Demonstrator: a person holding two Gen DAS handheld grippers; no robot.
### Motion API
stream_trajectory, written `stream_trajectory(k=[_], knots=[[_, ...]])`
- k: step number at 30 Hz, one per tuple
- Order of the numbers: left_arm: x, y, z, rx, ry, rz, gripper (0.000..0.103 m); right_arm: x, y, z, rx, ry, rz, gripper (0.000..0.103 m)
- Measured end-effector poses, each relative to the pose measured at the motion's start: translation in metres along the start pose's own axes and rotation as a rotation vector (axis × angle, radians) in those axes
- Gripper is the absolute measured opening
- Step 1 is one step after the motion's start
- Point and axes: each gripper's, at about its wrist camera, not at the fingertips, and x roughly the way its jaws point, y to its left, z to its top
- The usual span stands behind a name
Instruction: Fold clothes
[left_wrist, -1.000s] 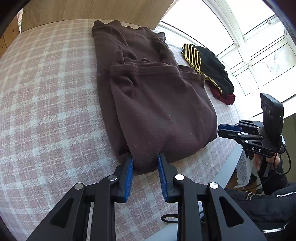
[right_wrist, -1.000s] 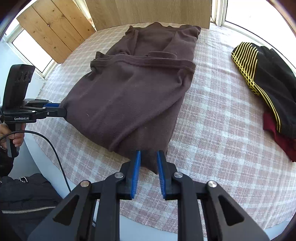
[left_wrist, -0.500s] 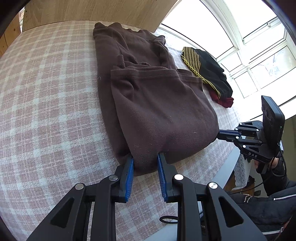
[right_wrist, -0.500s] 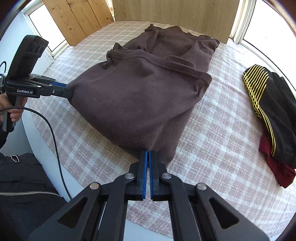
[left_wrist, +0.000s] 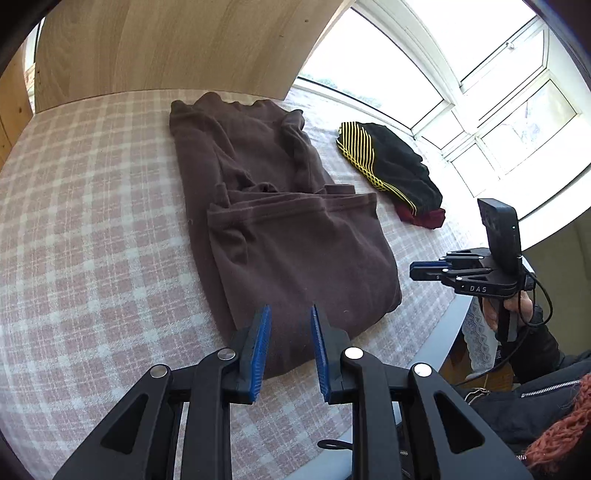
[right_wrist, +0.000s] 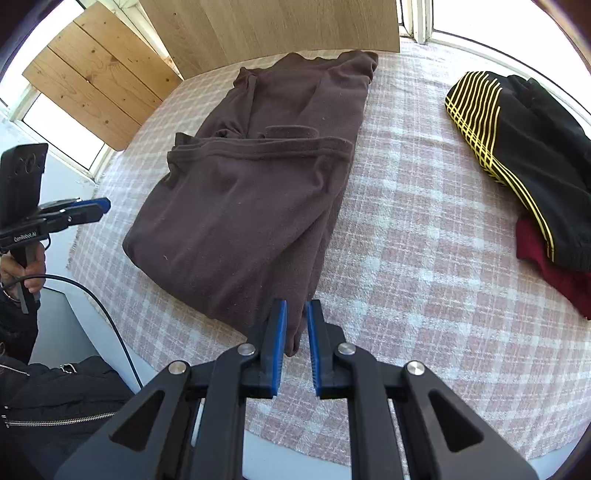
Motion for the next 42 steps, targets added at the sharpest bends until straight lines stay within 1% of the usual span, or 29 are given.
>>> stream_trajectory(k=[2, 4, 7, 8, 9, 10, 11, 13, 15, 17, 19, 20, 21, 22, 23, 24, 26, 28, 30, 31, 32, 33, 34, 35, 37, 38, 39, 40, 42], knots=[[0.025, -0.010, 0.015, 0.032, 0.019, -0.042, 0.020, 0.015, 0.003, -0.002, -0.010, 0.043, 0.001, 0.012], [0.055, -0.013, 0.025, 0.055, 0.059, -0.044, 0.020, 0.020, 0.004, -0.003, -0.014, 0.046, 0.003, 0.012], [0.089, 0.005, 0.030, 0.061, 0.122, 0.063, 0.019, 0.022, -0.002, -0.001, -0.002, 0.049, 0.044, 0.011], [0.098, 0.012, 0.031, 0.058, 0.141, 0.105, 0.005, 0.024, -0.005, -0.002, -0.006, 0.059, 0.022, 0.010], [0.101, 0.020, 0.031, 0.036, 0.148, 0.104, 0.003, 0.026, -0.008, -0.002, -0.014, 0.072, -0.023, 0.002], [0.099, 0.026, 0.031, 0.014, 0.147, 0.085, 0.002, 0.029, -0.011, -0.003, -0.033, 0.089, -0.091, 0.002], [0.096, 0.029, 0.031, 0.009, 0.143, 0.082, 0.002, 0.028, -0.015, -0.004, -0.024, 0.095, -0.113, 0.002], [0.091, 0.029, 0.029, 0.017, 0.130, 0.092, 0.002, 0.021, -0.026, -0.007, 0.034, 0.088, -0.084, 0.002], [0.083, 0.023, 0.027, 0.032, 0.110, 0.094, 0.002, 0.002, -0.022, -0.002, 0.048, 0.019, -0.015, 0.002], [0.074, 0.015, 0.028, 0.038, 0.076, 0.070, 0.001, -0.011, -0.002, 0.007, -0.012, -0.043, 0.004, 0.002], [0.069, 0.004, 0.029, 0.071, 0.048, 0.046, 0.001, -0.008, 0.017, 0.019, -0.063, -0.061, 0.027, 0.002], [0.072, -0.001, 0.030, 0.101, 0.048, 0.068, 0.006, 0.003, 0.022, 0.030, -0.074, -0.045, 0.014, 0.002], [0.076, 0.002, 0.031, 0.103, 0.057, 0.090, 0.007, 0.015, 0.023, 0.035, -0.078, -0.023, -0.004, 0.002], [0.079, 0.009, 0.032, 0.086, 0.069, 0.105, 0.007, 0.024, 0.018, 0.036, -0.081, -0.003, -0.013, 0.001], [0.083, 0.016, 0.033, 0.069, 0.082, 0.120, 0.002, 0.032, 0.013, 0.035, -0.082, 0.014, -0.017, 0.000], [0.087, 0.023, 0.033, 0.052, 0.094, 0.134, 0.002, 0.035, 0.006, 0.033, -0.069, 0.019, -0.010, 0.000], [0.089, 0.033, 0.035, 0.024, 0.107, 0.159, 0.002, 0.021, -0.008, 0.032, -0.033, 0.004, -0.029, 0.000], [0.075, 0.024, 0.037, 0.049, 0.074, 0.169, 0.000, -0.001, -0.021, 0.031, 0.031, -0.050, 0.014, 0.001], [0.064, 0.006, 0.040, 0.076, 0.047, 0.117, 0.000, -0.015, -0.026, 0.031, 0.076, -0.087, 0.069, 0.001], [0.061, -0.003, 0.043, 0.096, 0.037, 0.080, 0.001, -0.015, -0.021, 0.031, 0.061, -0.092, 0.072, 0.001], [0.062, -0.012, 0.047, 0.118, 0.034, 0.052, 0.005, -0.010, -0.016, 0.033, 0.046, -0.086, 0.081, 0.001], [0.066, -0.018, 0.051, 0.140, 0.038, 0.040, 0.007, -0.003, -0.011, 0.036, 0.034, -0.076, 0.094, 0.001], [0.074, -0.015, 0.054, 0.147, 0.051, 0.068, 0.007, 0.004, -0.006, 0.038, 0.023, -0.066, 0.107, 0.001], [0.083, -0.007, 0.055, 0.144, 0.070, 0.118, 0.007, 0.013, -0.005, 0.039, 0.015, -0.050, 0.100, 0.001], [0.102, 0.008, 0.058, 0.138, 0.106, 0.219, 0.006, 0.033, -0.007, 0.038, 0.002, -0.013, 0.061, 0.000], [0.107, 0.021, 0.058, 0.100, 0.116, 0.208, 0.002, 0.036, -0.012, 0.038, 0.017, -0.015, 0.080, 0.000], [0.105, 0.035, 0.059, 0.038, 0.113, 0.150, 0.002, 0.033, -0.017, 0.038, 0.038, -0.013, 0.090, 0.000], [0.101, 0.042, 0.060, 0.002, 0.106, 0.120, 0.002, 0.025, -0.019, 0.040, 0.039, -0.021, 0.053, 0.000], [0.087, 0.034, 0.061, 0.045, 0.063, 0.155, 0.002, 0.004, -0.021, 0.045, 0.051, -0.084, 0.041, 0.002]])
